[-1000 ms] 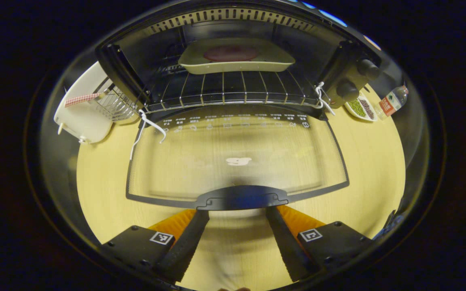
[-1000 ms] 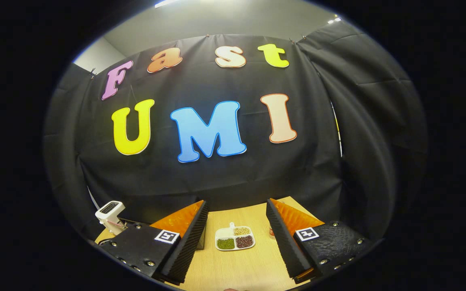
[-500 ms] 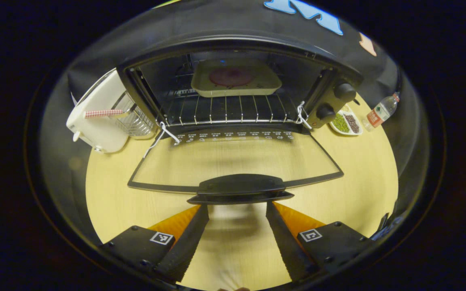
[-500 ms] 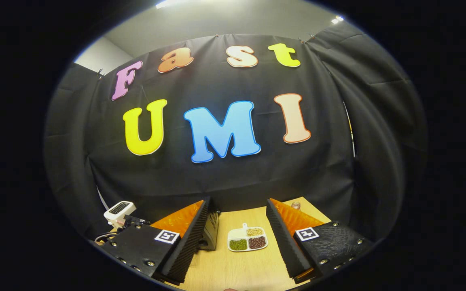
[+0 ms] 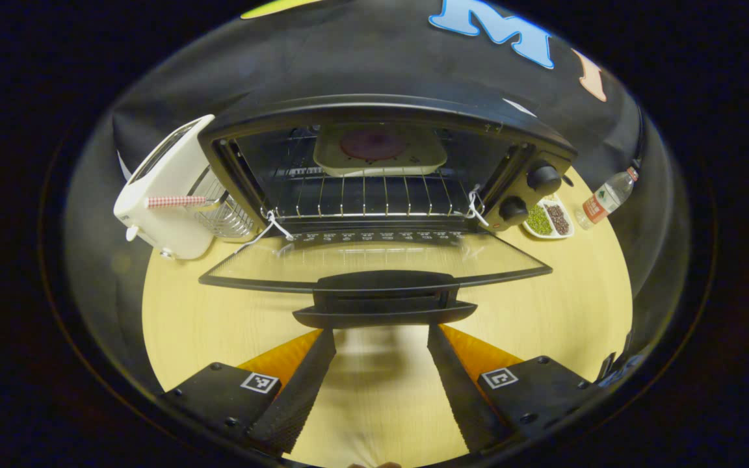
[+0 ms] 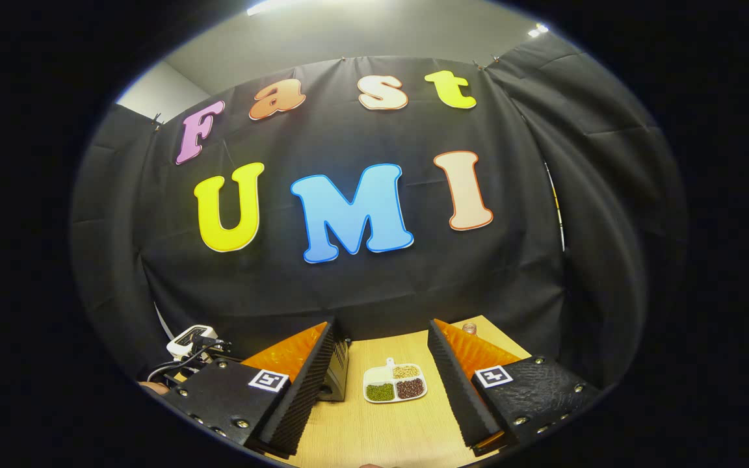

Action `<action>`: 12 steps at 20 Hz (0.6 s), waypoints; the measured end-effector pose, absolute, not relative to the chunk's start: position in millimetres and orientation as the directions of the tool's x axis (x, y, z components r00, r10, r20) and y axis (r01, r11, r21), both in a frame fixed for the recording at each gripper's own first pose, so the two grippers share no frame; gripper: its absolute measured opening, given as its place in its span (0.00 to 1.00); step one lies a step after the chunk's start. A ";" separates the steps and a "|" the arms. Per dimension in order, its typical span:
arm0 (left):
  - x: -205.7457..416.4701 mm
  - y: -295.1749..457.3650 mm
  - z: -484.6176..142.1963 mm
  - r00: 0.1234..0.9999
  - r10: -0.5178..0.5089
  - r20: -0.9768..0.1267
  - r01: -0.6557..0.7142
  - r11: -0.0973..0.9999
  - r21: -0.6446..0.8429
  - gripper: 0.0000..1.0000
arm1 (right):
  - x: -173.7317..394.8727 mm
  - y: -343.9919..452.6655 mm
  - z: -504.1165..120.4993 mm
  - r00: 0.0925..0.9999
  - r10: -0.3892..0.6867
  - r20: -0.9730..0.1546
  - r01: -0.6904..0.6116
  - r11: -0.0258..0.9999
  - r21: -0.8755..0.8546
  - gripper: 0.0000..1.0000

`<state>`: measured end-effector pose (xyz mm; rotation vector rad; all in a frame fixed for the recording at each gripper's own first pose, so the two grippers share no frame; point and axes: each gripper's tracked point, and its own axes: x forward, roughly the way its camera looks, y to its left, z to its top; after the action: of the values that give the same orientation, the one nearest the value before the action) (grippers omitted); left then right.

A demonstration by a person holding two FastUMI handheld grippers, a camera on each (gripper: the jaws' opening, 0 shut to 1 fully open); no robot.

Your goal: Open the electric oven with the left hand, put the food in, and close the electric oven.

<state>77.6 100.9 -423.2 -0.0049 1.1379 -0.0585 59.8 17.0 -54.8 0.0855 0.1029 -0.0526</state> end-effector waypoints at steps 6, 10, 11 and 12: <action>87.9 100.2 -414.7 0.452 -0.040 -0.891 0.044 0.999 -0.022 0.97 | 56.8 11.8 -55.0 0.992 -0.065 -0.104 0.074 0.994 0.080 0.89; 100.9 99.1 -403.5 0.492 -0.035 -0.870 0.038 0.999 -0.019 0.97 | 55.1 13.6 -57.9 0.992 -0.060 -0.115 0.070 0.994 0.080 0.89; 106.4 99.7 -399.8 0.503 -0.032 -0.864 0.035 0.999 -0.016 0.97 | 54.3 13.7 -58.1 0.991 -0.059 -0.117 0.068 0.995 0.079 0.89; 109.3 100.9 -396.7 0.512 -0.028 -0.859 0.034 0.999 -0.013 0.97 | 53.1 13.3 -58.2 0.991 -0.058 -0.117 0.068 0.995 0.077 0.89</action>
<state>109.3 100.9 -396.7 0.0059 1.0329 -0.0372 53.1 13.3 -58.2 0.0805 0.1151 -0.0632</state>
